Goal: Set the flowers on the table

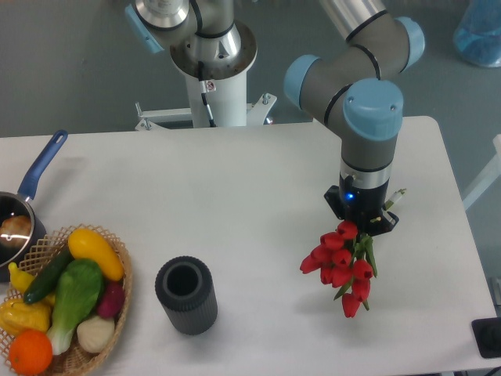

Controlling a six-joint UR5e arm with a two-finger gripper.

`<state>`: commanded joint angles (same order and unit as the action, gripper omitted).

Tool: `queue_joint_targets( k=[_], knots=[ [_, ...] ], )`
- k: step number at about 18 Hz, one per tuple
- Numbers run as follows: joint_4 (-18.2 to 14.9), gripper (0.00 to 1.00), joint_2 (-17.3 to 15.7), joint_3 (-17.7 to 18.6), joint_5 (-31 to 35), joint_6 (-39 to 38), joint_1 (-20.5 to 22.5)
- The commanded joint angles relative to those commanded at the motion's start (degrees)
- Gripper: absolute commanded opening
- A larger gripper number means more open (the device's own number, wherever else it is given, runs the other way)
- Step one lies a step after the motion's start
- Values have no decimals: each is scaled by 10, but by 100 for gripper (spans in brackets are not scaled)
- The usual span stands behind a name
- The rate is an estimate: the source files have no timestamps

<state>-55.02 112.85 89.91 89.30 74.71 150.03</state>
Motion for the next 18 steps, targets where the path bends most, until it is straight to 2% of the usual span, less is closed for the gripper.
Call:
queue_joint_targets(
  k=[8,10,11,14,15,16,17,18],
  knots=[
    [-2,1,1,5,1,0,0],
    [-3,5,2,11,0,0,0],
    [-3,15,2,14,-3,1,0],
    [3,53,5,28,-5,1,2],
    [4,69,5,33,-5,1,2],
    [4,95,5,35,-5,1,3],
    [5,100,5,35,-5,1,3],
    [5,100,4,35,-4,0,2]
  ],
)
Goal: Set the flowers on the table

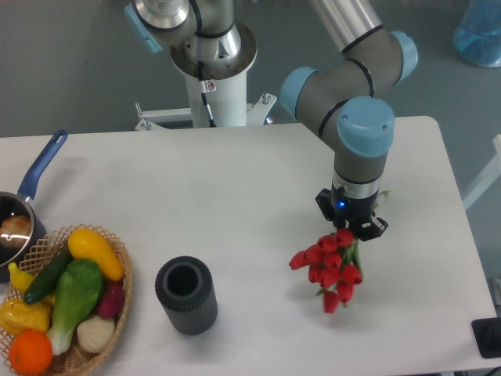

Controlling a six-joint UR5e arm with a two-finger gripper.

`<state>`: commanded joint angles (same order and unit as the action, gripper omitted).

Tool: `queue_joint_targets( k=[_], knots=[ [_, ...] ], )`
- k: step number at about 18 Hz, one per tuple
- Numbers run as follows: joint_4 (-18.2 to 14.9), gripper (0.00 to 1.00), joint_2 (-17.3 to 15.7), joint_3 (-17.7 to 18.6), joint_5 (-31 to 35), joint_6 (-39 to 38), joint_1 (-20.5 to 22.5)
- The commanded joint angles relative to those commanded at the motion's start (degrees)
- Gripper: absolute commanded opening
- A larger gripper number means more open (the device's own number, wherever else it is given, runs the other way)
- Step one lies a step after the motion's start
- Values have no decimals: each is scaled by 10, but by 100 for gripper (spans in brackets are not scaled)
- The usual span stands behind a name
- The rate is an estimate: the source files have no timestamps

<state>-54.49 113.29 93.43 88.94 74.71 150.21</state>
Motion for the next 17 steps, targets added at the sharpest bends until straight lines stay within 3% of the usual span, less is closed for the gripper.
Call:
queue_joint_targets(
  k=[2,4,17],
  knots=[
    [6,100,3,10,6,-2,-2],
    [37,100,2,15,15,0,-1],
    [54,100,14,-18,2,3,34]
  ],
)
